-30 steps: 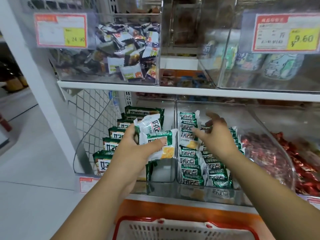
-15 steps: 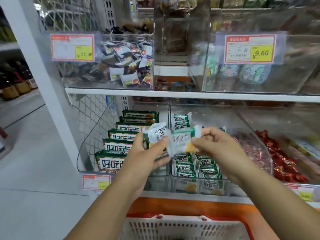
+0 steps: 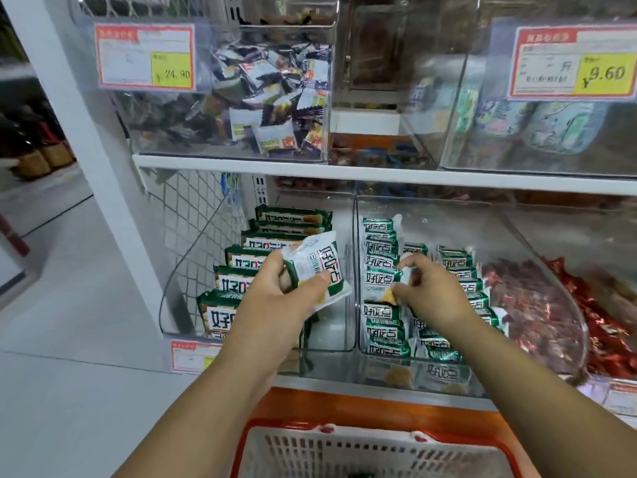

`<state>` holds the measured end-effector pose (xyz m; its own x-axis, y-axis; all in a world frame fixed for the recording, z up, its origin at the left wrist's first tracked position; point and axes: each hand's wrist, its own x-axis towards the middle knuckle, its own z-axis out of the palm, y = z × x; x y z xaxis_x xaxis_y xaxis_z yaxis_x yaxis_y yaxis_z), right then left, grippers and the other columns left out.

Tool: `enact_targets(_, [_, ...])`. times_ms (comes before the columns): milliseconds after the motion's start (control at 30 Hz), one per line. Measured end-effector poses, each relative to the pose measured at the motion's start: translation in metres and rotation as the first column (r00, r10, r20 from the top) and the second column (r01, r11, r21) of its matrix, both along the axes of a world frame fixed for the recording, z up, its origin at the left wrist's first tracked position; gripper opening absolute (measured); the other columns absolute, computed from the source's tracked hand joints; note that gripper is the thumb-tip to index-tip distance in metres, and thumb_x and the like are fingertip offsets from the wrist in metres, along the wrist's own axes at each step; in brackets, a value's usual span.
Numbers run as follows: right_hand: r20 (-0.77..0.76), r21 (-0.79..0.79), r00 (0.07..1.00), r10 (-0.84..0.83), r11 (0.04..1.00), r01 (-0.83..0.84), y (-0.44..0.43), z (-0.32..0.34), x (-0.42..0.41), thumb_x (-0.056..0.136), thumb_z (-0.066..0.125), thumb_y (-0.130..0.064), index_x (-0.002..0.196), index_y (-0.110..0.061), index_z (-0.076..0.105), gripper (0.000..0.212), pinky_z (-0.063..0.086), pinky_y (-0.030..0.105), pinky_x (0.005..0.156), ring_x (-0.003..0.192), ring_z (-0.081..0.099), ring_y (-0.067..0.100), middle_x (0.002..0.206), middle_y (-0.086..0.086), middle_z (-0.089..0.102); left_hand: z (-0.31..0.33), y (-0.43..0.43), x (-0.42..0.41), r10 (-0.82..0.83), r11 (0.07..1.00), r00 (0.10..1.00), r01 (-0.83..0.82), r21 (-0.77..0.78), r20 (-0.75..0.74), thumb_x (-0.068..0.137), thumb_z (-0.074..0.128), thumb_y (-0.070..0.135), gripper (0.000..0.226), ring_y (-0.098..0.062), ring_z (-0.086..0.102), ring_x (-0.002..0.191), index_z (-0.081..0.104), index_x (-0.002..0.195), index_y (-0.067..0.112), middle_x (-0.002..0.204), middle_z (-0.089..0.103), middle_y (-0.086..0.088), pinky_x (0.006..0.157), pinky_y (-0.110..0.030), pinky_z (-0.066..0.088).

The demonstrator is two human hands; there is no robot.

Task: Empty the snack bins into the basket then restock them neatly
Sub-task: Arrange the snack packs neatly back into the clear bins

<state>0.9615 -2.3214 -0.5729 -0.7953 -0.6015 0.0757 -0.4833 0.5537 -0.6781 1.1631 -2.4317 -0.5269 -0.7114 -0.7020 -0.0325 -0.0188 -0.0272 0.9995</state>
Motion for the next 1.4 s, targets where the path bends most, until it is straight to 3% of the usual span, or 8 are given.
enact_targets(267, [0.003, 0.037, 0.999, -0.047, 0.998, 0.047, 0.000, 0.003, 0.002, 0.086, 0.070, -0.023, 0.128, -0.019, 0.051, 0.046, 0.043, 0.021, 0.059, 0.068, 0.055, 0.013, 0.101, 0.004, 0.057, -0.005, 0.004, -0.008, -0.059, 0.996, 0.997, 0.055, 0.075, 0.051, 0.077, 0.079, 0.026, 0.028, -0.023, 0.072, 0.095, 0.066, 0.102, 0.026, 0.093, 0.077, 0.001, 0.096, -0.047, 0.053])
enact_targets(367, [-0.109, 0.006, 0.993, -0.041, 0.999, 0.042, 0.008, 0.024, 0.008, 0.088, 0.066, -0.031, 0.130, -0.020, 0.052, 0.046, 0.044, 0.026, 0.076, 0.083, 0.058, 0.017, 0.115, 0.006, 0.055, -0.006, 0.008, -0.009, -0.062, 0.993, 0.998, 0.059, 0.099, 0.032, 0.083, 0.077, 0.022, 0.029, -0.021, 0.072, 0.096, 0.064, 0.108, 0.023, 0.096, 0.077, 0.000, 0.095, -0.043, 0.054])
enact_targets(567, [0.351, -0.275, 0.860, 0.370, 0.919, -0.283, 0.038, 0.067, 0.060, 0.083, 0.065, -0.044, 0.115, -0.042, 0.061, 0.033, 0.056, 0.034, 0.084, 0.086, 0.070, 0.012, 0.098, -0.012, 0.070, -0.006, 0.017, -0.010, -0.096, 0.995, 0.995, 0.097, -0.004, 0.024, 0.085, 0.074, 0.024, 0.026, -0.019, 0.072, 0.091, 0.067, 0.110, 0.029, 0.094, 0.076, 0.002, 0.088, -0.037, 0.056])
enact_targets(733, [0.324, -0.380, 0.925, 0.197, 0.923, -0.063, 0.040, 0.065, 0.042, 0.089, 0.067, -0.021, 0.108, -0.034, 0.067, 0.023, 0.059, 0.032, 0.072, 0.075, 0.068, 0.016, 0.097, -0.003, 0.073, -0.005, 0.015, -0.010, 0.013, 0.934, 0.992, 0.033, -0.354, 0.126, 0.085, 0.073, 0.030, 0.042, 0.002, 0.059, 0.098, 0.058, 0.123, 0.039, 0.110, 0.064, 0.021, 0.077, -0.018, 0.048])
enact_targets(867, [0.205, -0.115, 0.974, 0.100, 0.990, -0.077, 0.047, 0.046, 0.010, 0.087, 0.069, -0.027, 0.111, -0.039, 0.064, 0.027, 0.055, 0.051, 0.079, 0.077, 0.067, 0.027, 0.093, 0.000, 0.071, -0.015, 0.017, -0.007, -0.020, 0.831, 0.954, 0.182, -0.526, 0.299, 0.087, 0.069, 0.038, 0.063, 0.005, 0.055, 0.103, 0.041, 0.143, 0.039, 0.126, 0.052, 0.022, 0.092, -0.028, 0.051])
enact_targets(1000, [0.146, 0.029, 0.970, 0.196, 0.979, -0.202, 0.031, 0.017, 0.010, 0.087, 0.070, -0.027, 0.113, -0.035, 0.064, 0.027, 0.049, 0.019, 0.057, 0.077, 0.068, 0.014, 0.106, -0.003, 0.063, -0.028, 0.020, -0.010, -0.047, 0.735, 0.908, 0.313, -0.602, 0.416, 0.094, 0.059, 0.041, 0.066, 0.010, 0.048, 0.102, 0.027, 0.152, 0.035, 0.136, 0.049, 0.018, 0.077, -0.001, 0.037])
enact_targets(1200, [-0.027, 0.014, 0.992, 0.123, 0.992, -0.123, 0.012, -0.003, 0.007, 0.086, 0.070, -0.029, 0.102, -0.026, 0.053, 0.023, 0.045, 0.028, 0.055, 0.068, 0.059, 0.020, 0.086, 0.009, 0.061, -0.034, 0.018, -0.015, -0.046, 0.728, 0.912, 0.310, -0.611, 0.408, 0.094, 0.060, 0.037, 0.064, 0.019, 0.045, 0.090, 0.031, 0.150, 0.034, 0.130, 0.052, 0.016, 0.069, 0.006, 0.034])
enact_targets(1400, [-0.264, 0.021, 0.961, 0.084, 0.996, -0.081, 0.030, 0.017, 0.025, 0.090, 0.063, -0.036, 0.133, -0.028, 0.047, 0.046, 0.046, 0.033, 0.089, 0.099, 0.054, 0.017, 0.119, 0.002, 0.050, -0.038, 0.027, 0.005, 0.019, 0.711, 0.956, 0.193, -0.676, 0.294, 0.093, 0.062, 0.034, 0.054, -0.003, 0.051, 0.116, 0.043, 0.144, 0.034, 0.135, 0.050, 0.015, 0.102, -0.033, 0.047])
